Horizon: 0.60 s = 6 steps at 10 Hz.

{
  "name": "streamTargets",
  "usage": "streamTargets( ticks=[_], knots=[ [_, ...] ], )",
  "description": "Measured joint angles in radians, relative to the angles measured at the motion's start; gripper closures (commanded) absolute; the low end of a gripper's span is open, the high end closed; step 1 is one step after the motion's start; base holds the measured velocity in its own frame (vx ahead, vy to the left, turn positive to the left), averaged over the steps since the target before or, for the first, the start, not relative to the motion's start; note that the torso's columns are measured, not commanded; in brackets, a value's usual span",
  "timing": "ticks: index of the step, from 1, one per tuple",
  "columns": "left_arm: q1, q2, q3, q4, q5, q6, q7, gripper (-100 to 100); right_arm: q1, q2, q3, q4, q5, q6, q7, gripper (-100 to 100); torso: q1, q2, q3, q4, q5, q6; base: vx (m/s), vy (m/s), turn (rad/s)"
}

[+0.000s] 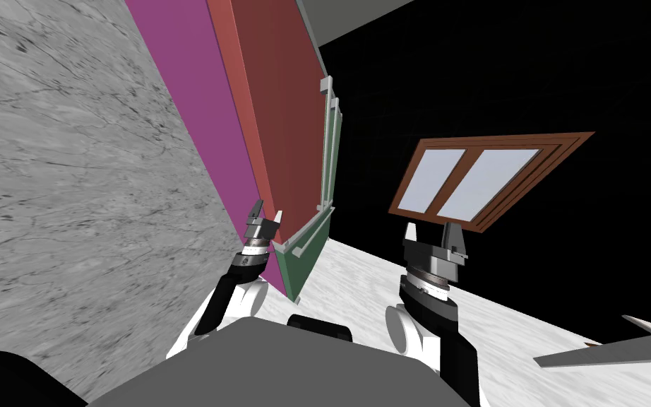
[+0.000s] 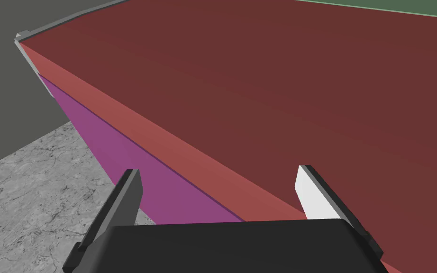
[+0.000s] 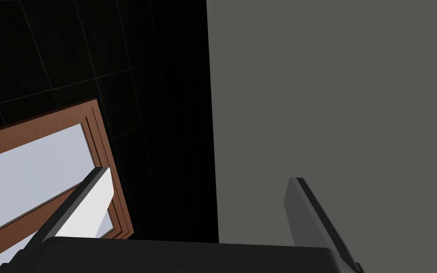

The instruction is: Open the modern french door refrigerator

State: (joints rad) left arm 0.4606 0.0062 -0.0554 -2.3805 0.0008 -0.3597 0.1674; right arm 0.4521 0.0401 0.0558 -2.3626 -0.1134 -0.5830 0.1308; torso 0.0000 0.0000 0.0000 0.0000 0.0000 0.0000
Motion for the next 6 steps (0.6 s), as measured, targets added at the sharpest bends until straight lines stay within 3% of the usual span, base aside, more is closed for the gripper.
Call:
streamTargets(
  ticks=[2,6],
  knots=[
    [0.000,0.000,0.000,0.000,0.000,0.000,0.000,0,0.000,0.000,0.000,0.000,0.000,0.000,0.000,0,0.000,0.104,-0.209,0.105,0.000,0.000,0.000,0.000,0.000],
    [0.000,0.000,0.000,0.000,0.000,0.000,0.000,0,0.000,0.000,0.000,0.000,0.000,0.000,0.000,0,0.000,0.396,-0.792,0.396,0.000,0.000,0.000,0.000,0.000]
  ],
)
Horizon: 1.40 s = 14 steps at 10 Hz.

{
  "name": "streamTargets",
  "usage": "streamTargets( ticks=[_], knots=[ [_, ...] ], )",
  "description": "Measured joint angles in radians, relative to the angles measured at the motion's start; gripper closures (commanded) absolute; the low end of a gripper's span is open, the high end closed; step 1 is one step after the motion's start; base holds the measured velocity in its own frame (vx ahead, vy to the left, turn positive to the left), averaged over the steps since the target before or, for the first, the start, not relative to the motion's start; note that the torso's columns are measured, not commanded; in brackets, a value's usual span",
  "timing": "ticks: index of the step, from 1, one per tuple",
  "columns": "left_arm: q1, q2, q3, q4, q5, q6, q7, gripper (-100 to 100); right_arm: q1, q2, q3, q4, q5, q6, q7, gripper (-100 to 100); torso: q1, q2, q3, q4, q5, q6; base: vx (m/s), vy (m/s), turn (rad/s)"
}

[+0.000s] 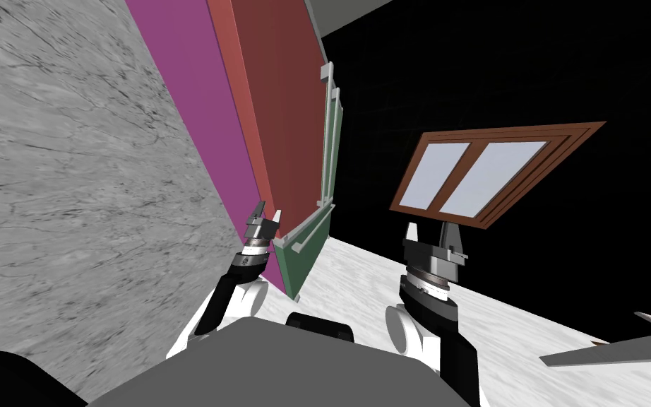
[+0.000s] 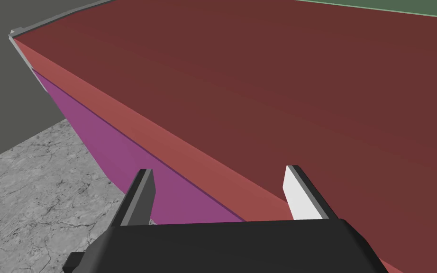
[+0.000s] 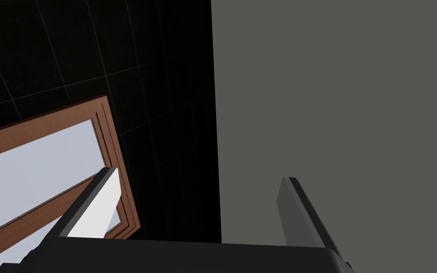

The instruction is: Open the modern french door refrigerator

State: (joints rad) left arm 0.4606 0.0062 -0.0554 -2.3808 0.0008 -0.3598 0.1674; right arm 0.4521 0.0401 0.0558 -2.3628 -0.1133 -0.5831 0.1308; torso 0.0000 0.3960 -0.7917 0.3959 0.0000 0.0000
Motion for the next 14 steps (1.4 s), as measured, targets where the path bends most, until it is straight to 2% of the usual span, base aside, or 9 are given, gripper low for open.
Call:
streamTargets(
  ticks=[3,4,6,9,12,14],
  knots=[
    [0.000,0.000,0.000,0.000,0.000,0.000,0.000,0,0.000,0.000,0.000,0.000,0.000,0.000,0.000,0,0.000,0.222,-0.443,0.221,0.000,0.000,0.000,0.000,0.000],
    [0.000,0.000,0.000,0.000,0.000,0.000,0.000,-100,0.000,0.000,0.000,0.000,0.000,0.000,0.000,0,0.000,0.295,-0.590,0.295,0.000,0.000,0.006,0.004,-0.010],
    [0.000,0.040,-0.002,0.014,0.000,-0.004,0.000,-100,0.000,0.000,0.000,0.000,0.000,0.000,0.000,0,0.001,0.339,-0.679,0.338,0.000,0.000,0.000,0.015,-0.018],
    [-0.011,0.093,-0.007,0.064,-0.001,-0.017,-0.002,-100,0.000,0.000,0.000,0.000,0.000,0.000,0.000,0,0.000,0.342,-0.684,0.342,0.000,0.000,0.001,0.028,-0.027],
    [-0.034,0.125,-0.011,0.132,0.000,-0.021,-0.004,-100,0.000,0.000,0.000,0.000,0.000,0.000,0.000,0,0.000,0.342,-0.684,0.342,0.000,0.000,0.005,0.036,-0.035],
    [-0.040,0.132,-0.021,0.188,-0.003,-0.038,-0.007,-100,0.000,0.000,0.000,0.000,0.000,0.000,0.000,0,0.000,0.342,-0.684,0.342,0.000,0.000,0.008,0.040,-0.040]
  ],
)
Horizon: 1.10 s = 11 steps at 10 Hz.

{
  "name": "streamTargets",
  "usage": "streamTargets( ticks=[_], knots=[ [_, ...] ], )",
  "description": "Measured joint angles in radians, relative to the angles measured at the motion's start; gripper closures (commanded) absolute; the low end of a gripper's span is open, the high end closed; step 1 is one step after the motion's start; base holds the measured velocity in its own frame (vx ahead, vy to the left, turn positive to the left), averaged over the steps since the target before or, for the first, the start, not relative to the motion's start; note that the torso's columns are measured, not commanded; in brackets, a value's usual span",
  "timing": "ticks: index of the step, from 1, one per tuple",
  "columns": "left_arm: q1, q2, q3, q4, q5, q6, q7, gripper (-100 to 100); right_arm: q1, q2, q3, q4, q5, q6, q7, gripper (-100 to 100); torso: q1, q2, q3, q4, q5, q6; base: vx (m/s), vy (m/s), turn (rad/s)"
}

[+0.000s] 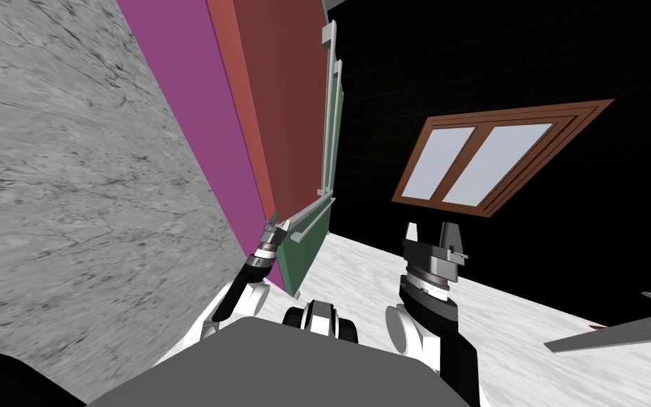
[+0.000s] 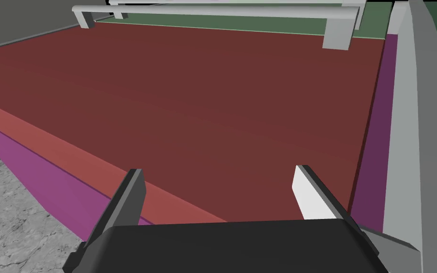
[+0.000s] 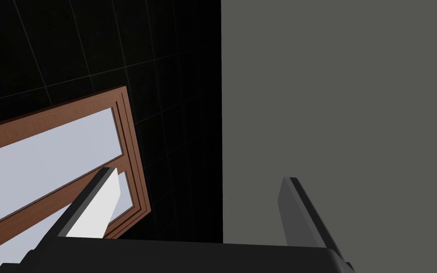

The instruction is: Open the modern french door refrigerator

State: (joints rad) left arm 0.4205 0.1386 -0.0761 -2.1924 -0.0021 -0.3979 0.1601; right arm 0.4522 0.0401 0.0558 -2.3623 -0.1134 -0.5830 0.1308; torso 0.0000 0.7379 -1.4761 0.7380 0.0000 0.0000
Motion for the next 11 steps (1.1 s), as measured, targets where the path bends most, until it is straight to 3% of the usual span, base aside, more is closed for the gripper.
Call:
streamTargets(
  ticks=[3,7,11],
  knots=[
    [-0.002,0.014,-0.005,0.064,0.003,-0.013,0.001,-100,0.000,0.000,0.000,0.000,0.000,0.000,0.000,0,0.000,0.000,0.000,0.000,0.000,0.000,0.002,0.043,-0.036],
    [-0.039,0.009,-0.016,0.179,0.001,-0.030,-0.004,-100,0.000,0.000,0.000,0.000,0.000,0.000,0.000,0,0.000,0.000,0.000,0.000,0.000,0.000,0.005,0.035,-0.033],
    [-0.050,0.001,-0.027,0.255,-0.001,-0.044,-0.007,-100,0.000,0.000,0.000,0.000,0.000,0.000,0.000,0,0.000,0.000,0.000,0.000,0.000,0.000,0.000,0.032,-0.030]
  ],
)
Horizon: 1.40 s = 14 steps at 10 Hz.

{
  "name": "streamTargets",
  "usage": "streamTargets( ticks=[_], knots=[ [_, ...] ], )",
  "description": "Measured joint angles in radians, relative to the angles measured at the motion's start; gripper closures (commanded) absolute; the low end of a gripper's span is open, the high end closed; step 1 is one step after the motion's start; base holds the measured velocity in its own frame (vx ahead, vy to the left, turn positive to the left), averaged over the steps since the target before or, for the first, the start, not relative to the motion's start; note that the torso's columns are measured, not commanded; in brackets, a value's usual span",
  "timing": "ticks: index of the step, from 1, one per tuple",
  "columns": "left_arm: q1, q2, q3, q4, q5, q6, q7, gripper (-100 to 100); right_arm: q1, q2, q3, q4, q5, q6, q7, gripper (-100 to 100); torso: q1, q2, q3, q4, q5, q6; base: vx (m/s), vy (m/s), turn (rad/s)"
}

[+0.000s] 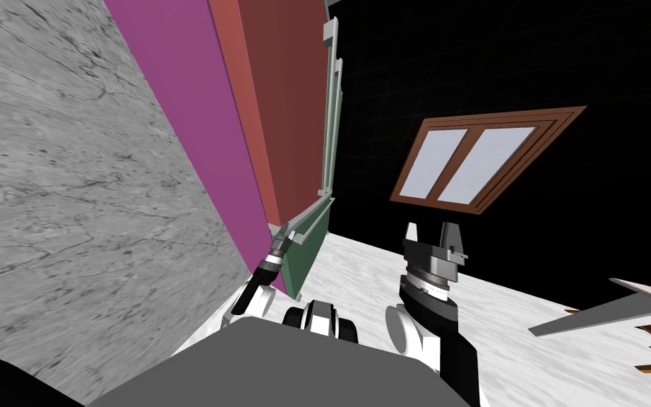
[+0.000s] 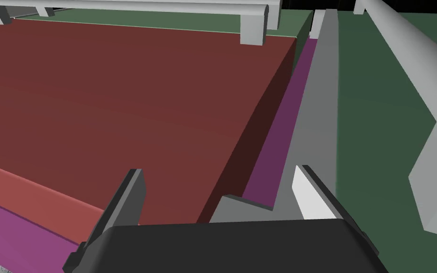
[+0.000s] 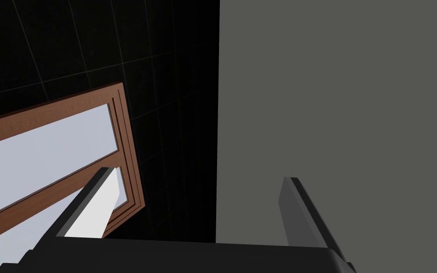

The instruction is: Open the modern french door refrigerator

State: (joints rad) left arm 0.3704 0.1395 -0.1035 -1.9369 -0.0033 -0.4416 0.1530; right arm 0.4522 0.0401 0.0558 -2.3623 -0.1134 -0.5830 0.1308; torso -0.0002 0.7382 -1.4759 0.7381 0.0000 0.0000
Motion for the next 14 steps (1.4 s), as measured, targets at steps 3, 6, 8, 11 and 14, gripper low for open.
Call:
streamTargets(
  ticks=[3,6,8,11,14],
  knots=[
    [-0.015,-0.003,-0.005,0.072,0.001,-0.018,-0.001,-100,0.000,0.000,0.000,0.000,0.000,0.000,0.000,0,0.000,0.000,0.000,0.000,0.000,0.000,0.003,0.030,-0.029],
    [-0.026,-0.008,-0.015,0.137,-0.001,-0.031,-0.006,-100,0.000,0.000,0.000,0.000,0.000,0.000,0.000,0,0.000,0.000,0.000,0.000,0.000,0.000,0.002,0.036,-0.034],
    [-0.043,-0.002,-0.016,0.190,0.001,-0.043,-0.003,-100,0.000,0.000,0.000,0.000,0.000,0.000,0.000,0,0.002,-0.003,-0.001,-0.002,0.001,0.000,-0.002,0.034,-0.046],
    [-0.060,-0.008,-0.026,0.249,-0.002,-0.056,-0.010,-100,0.000,0.000,0.000,0.000,0.000,0.000,0.000,0,0.003,-0.010,-0.005,-0.007,0.003,0.001,-0.003,0.035,-0.020],
    [-0.076,-0.005,-0.032,0.316,-0.001,-0.073,-0.008,-100,0.000,0.000,0.000,0.000,0.000,0.000,0.000,0,0.007,-0.016,-0.008,-0.010,0.005,0.001,-0.006,0.031,-0.036]
  ],
)
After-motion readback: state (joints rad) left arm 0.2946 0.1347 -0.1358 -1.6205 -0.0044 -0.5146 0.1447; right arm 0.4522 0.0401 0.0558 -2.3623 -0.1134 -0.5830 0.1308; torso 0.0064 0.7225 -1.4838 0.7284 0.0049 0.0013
